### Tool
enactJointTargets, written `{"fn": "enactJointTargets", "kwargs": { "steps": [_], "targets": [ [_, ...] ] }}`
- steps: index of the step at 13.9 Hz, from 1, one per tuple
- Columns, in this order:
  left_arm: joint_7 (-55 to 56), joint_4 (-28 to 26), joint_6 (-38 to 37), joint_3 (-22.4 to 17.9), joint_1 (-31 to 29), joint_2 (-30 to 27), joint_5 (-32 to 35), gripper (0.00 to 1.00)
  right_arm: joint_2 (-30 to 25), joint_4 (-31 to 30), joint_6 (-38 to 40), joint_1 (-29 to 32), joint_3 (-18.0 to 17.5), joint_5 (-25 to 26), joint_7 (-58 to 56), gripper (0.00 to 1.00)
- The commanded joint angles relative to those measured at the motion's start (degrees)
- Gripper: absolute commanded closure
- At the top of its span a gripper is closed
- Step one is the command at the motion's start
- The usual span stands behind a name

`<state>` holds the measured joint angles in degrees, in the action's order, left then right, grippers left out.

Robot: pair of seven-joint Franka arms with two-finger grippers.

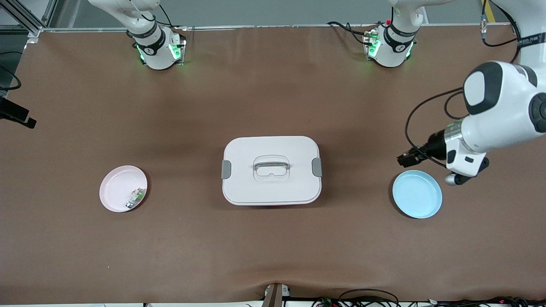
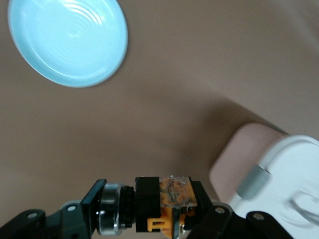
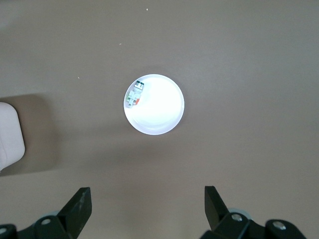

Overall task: Transfer orange switch to right arm and place
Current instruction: 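Lift the switch with the left gripper and carry it over the white box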

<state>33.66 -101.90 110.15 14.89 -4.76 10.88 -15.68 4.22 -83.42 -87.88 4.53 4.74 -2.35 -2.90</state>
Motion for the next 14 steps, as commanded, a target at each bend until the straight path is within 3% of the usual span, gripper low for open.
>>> {"fn": "enactJointTargets", "kwargs": {
  "steps": [1, 6, 11, 14],
  "targets": [
    [3.86, -0.41, -0.64, 5.39, -0.33, -2.53, -4.26, 0.63, -0.7, 0.88, 0.43, 0.48, -0.44, 0.24, 0.27, 0.0],
    [5.45, 3.02, 2.07, 13.31, -0.25, -2.53, -8.23, 0.63, -0.7, 0.89, 1.39, 0.39, -0.53, 0.33, -0.96, 0.0],
    [5.36, 3.19, 13.4, 19.2, 1.07, -1.13, -10.42, 0.64, -0.7, 0.71, 1.31, 0.57, -0.35, 0.24, -6.06, 0.0],
    [5.19, 3.89, 21.21, 20.18, 6.06, 0.63, -10.25, 0.64, -0.7, 0.98, 1.22, 0.48, -0.44, 0.07, -5.71, 0.0]
  ]
}}
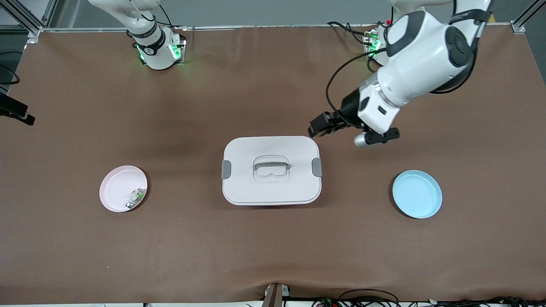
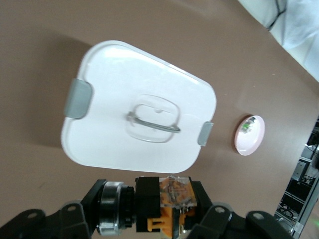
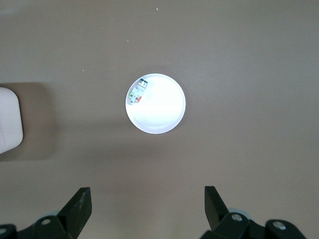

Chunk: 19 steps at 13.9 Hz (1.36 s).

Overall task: Transfer orange switch to right arm and place
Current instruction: 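Lift the switch with the left gripper and carry it over the white box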

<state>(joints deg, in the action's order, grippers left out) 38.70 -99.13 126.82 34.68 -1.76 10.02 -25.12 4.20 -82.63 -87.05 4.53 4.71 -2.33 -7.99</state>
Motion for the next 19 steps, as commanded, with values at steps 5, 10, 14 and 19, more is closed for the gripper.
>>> {"fn": "enactJointTargets", "kwargs": {
  "steps": [5, 10, 14, 19],
  "targets": [
    [7.14, 7.71, 13.0, 0.21, 10.72, 8.95, -0.46, 0.64, -0.69, 0.36, 0.48, 1.27, -0.23, -0.05, -1.06, 0.0],
    [34.89, 9.56, 21.88, -0.14, 14.49, 12.39, -0.37, 0.64, 4.59, -0.34, 0.83, 3.29, -0.14, -0.66, -2.12, 0.0],
    [54.7, 10.09, 22.51, -0.14, 14.5, 12.75, -0.28, 0.64, 4.5, -1.57, 4.25, 4.96, -0.23, -6.94, -1.42, 0.0],
    [73.75, 10.01, 22.59, -0.14, 14.59, 13.27, -0.2, 0.64, 3.71, -8.24, 4.61, 7.78, -0.14, -27.6, -1.15, 0.0]
  ]
}}
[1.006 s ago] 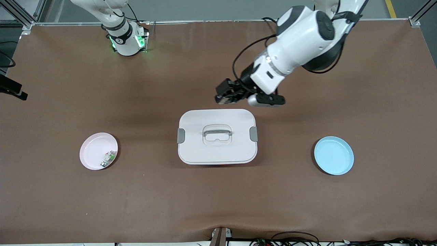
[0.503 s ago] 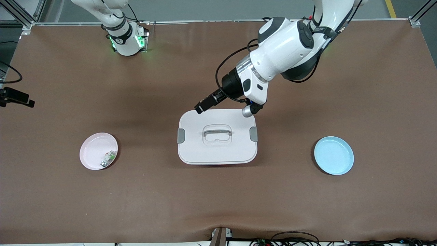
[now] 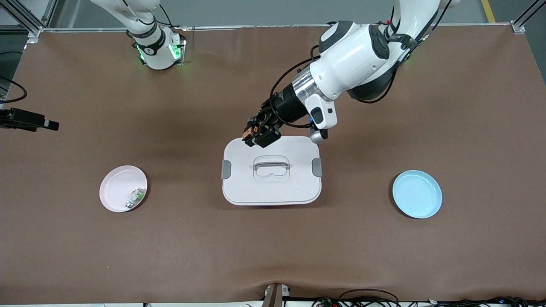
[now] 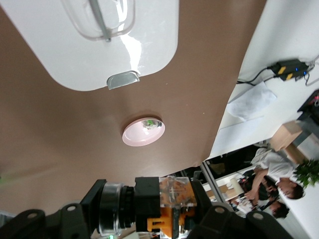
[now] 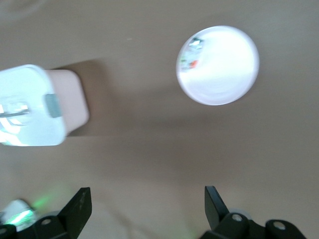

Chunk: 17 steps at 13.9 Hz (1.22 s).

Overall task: Transfer orange switch to right arm and place
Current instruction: 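Lift the switch with the left gripper and carry it over the white box, then reach the right gripper toward the switch held by the left gripper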

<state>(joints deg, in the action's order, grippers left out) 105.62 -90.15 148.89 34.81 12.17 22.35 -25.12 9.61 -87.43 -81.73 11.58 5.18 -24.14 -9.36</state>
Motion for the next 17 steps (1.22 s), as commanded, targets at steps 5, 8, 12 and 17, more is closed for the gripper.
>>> {"fn": "enactJointTargets", "kwargs": {
  "steps": [5, 8, 12, 17],
  "targets": [
    [22.04, 0.94, 0.44, -0.36, 2.77, 3.48, -0.19, 0.64, -4.86, -7.49, -3.26, -2.87, -1.23, -18.65, 0.66, 0.0],
    [28.4, 0.94, -1.22, -0.54, 4.44, 5.85, 5.76, 0.64, -6.27, -9.6, -6.15, -7.08, -1.14, -22.26, 4.08, 0.0],
    [29.12, 1.03, -5.09, -0.62, 6.63, 7.53, 9.3, 0.65, -6.19, -10.91, -10.89, -15.08, -1.14, -22.26, 4.88, 0.0],
    [28.33, 2.61, -8.85, -0.45, 7.43, 7.44, 16.23, 0.66, -5.75, -16.36, -18.54, -22.73, -1.23, -22.26, 4.71, 0.0]
  ]
}}
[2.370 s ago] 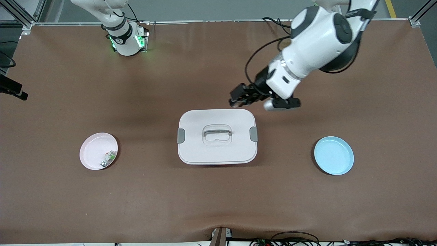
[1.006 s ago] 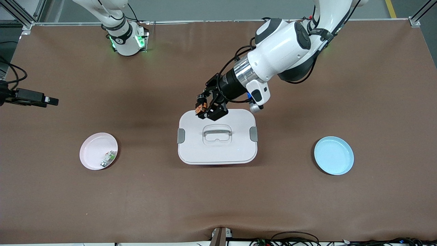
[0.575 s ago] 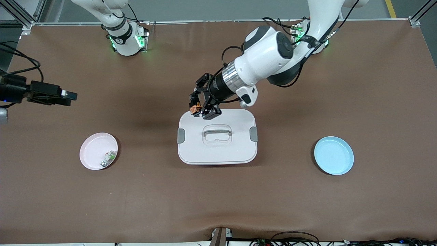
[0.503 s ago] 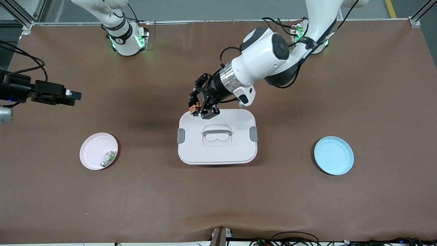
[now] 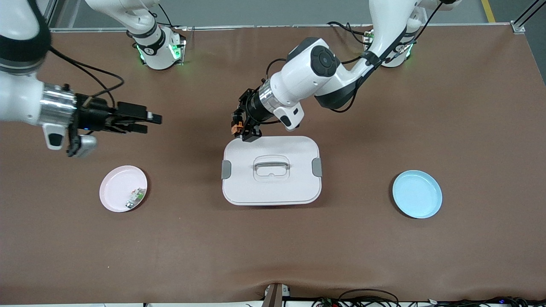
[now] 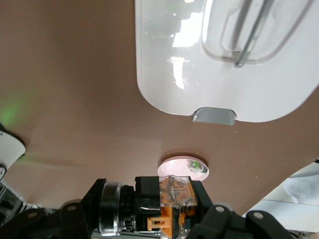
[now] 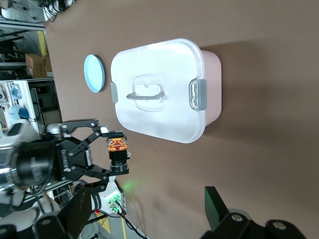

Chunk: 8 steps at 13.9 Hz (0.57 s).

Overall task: Transfer orange switch to right arm and place
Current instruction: 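Reach the right gripper toward the switch held by the left gripper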

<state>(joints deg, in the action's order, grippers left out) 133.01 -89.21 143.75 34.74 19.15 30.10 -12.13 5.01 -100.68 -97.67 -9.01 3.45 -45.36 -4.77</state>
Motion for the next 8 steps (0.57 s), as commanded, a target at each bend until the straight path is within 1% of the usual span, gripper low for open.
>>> {"fn": "enactJointTargets", "kwargs": {
  "steps": [1, 3, 5, 7, 8],
  "targets": [
    [0.93, 3.23, -6.43, -0.38, 0.71, -0.31, 3.51, 0.67, -0.97, -3.38, -3.48, -3.54, 0.51, -1.13, 0.29, 0.0],
    [1.02, 5.87, -10.31, -0.38, 0.8, -0.31, 3.43, 0.68, -0.01, -3.39, -4.89, -5.92, 0.51, -1.3, 0.29, 0.0],
    [1.11, 6.67, -10.5, -0.46, 1.67, -0.31, 3.51, 0.68, 0.09, -4.69, -9.26, -8.82, 0.51, -2.09, 1.25, 0.0],
    [1.11, 6.68, -10.94, -0.46, 1.85, -0.4, 3.6, 0.68, 0.0, -7.15, -13.14, -10.93, 0.51, -8.13, 1.35, 0.0],
    [1.11, 6.68, -11.64, -0.46, 1.85, -0.48, 3.6, 0.68, -0.09, -8.04, -14.29, -11.37, 0.51, -9.73, 1.43, 0.0]
  ]
}}
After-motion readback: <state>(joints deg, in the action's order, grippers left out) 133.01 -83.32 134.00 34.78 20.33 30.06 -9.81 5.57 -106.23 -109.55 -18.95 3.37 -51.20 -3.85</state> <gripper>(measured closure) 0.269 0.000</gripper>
